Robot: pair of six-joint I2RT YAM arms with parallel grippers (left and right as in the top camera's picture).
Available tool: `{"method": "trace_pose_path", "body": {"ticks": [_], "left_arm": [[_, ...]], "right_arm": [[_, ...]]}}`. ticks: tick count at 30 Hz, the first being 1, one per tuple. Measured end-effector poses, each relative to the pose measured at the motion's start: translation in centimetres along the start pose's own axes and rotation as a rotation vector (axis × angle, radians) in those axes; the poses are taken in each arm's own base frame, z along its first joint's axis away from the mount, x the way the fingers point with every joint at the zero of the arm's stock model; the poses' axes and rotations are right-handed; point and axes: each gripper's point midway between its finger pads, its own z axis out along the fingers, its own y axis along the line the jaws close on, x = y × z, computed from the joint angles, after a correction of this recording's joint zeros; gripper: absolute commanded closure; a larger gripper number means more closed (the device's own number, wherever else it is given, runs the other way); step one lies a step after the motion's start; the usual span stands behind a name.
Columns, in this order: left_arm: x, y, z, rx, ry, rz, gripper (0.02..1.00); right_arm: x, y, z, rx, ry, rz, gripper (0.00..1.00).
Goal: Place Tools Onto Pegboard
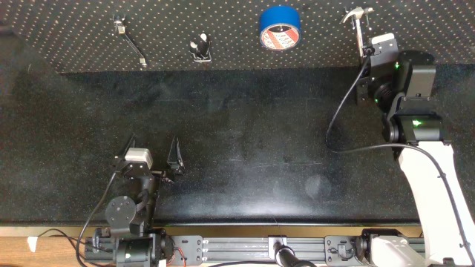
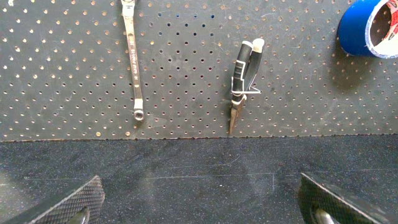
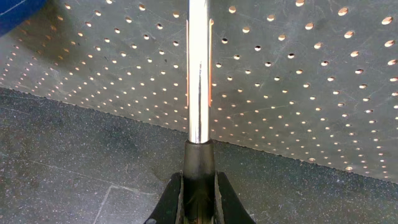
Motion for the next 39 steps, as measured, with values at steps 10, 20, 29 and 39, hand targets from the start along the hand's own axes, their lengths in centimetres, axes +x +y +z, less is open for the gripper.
{"method": "trace_pose_path", "body": {"ticks": [10,20,29,39], "left_arm": [[0.0,0.0,0.0,0.0,0.0,0.0,0.023],[0.0,0.0,0.0,0.0,0.0,0.0,0.02],[0.0,0.0,0.0,0.0,0.0,0.0,0.023],[0.0,0.0,0.0,0.0,0.0,0.0,0.023]], "right_arm": [[1.1,0.0,1.3,-0.007,0.039,0.016,0.198],[3.9,1.6,-2.8,-0.012,-0.04,0.0,0.025],[9.9,5.2,-7.8,-0.051,-0.513,0.095,0.025],[11.3,4.0,-9.5,0.028,-0.555,0.202,0.025]]}}
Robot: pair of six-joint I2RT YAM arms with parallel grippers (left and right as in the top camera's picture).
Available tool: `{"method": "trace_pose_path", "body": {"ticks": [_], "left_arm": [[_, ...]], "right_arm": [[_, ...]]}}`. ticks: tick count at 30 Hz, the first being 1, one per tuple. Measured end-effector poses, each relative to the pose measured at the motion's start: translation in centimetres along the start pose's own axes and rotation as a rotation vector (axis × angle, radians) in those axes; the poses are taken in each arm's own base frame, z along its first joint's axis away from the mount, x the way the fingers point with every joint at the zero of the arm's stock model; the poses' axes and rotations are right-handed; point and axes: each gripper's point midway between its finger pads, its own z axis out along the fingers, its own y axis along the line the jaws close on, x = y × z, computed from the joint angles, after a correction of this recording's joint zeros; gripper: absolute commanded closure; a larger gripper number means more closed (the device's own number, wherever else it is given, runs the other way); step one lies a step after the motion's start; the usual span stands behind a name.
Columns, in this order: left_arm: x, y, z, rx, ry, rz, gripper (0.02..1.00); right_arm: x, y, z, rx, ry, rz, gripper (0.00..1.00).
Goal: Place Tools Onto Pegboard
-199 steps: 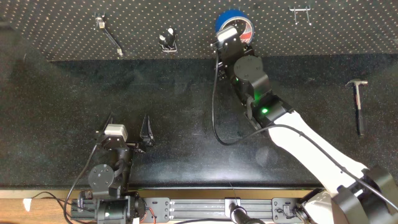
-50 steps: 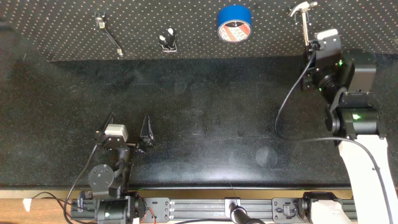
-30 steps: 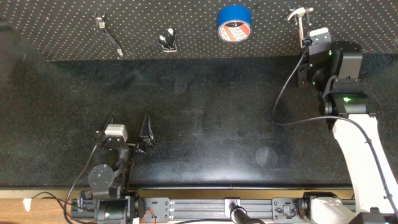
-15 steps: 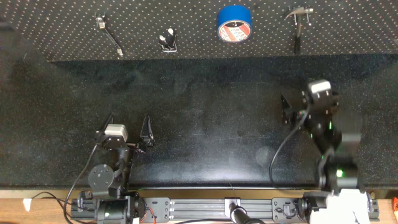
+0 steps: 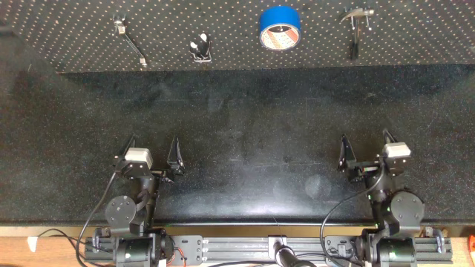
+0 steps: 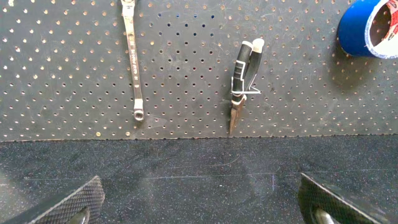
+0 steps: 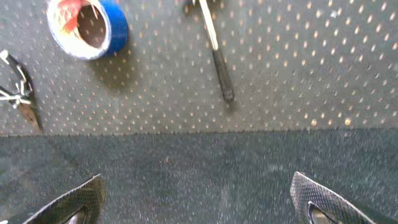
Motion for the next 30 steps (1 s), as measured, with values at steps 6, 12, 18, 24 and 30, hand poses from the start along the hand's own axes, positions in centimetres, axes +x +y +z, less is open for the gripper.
{"method": "trace_pose_path", "body": {"ticks": [6,12,18,24,30], "left_arm": [[0.0,0.0,0.0,0.0,0.0,0.0,0.023],[0.0,0.0,0.0,0.0,0.0,0.0,0.02],[0.0,0.0,0.0,0.0,0.0,0.0,0.023],[0.0,0.0,0.0,0.0,0.0,0.0,0.023],[0.0,0.0,0.0,0.0,0.0,0.0,0.023]], "right_arm": [[-0.27,-0.23,-0.08,0.014,-0.012,-0.002,0.025],[-0.27,-0.23,-0.08,0.014,-0.012,-0.002,0.025],[-0.27,-0.23,-0.08,0.014,-0.012,-0.002,0.025],[-0.27,-0.23,-0.08,0.014,-0.012,-0.002,0.025],[-0.27,-0.23,-0.08,0.014,-0.012,-0.002,0.025]]}}
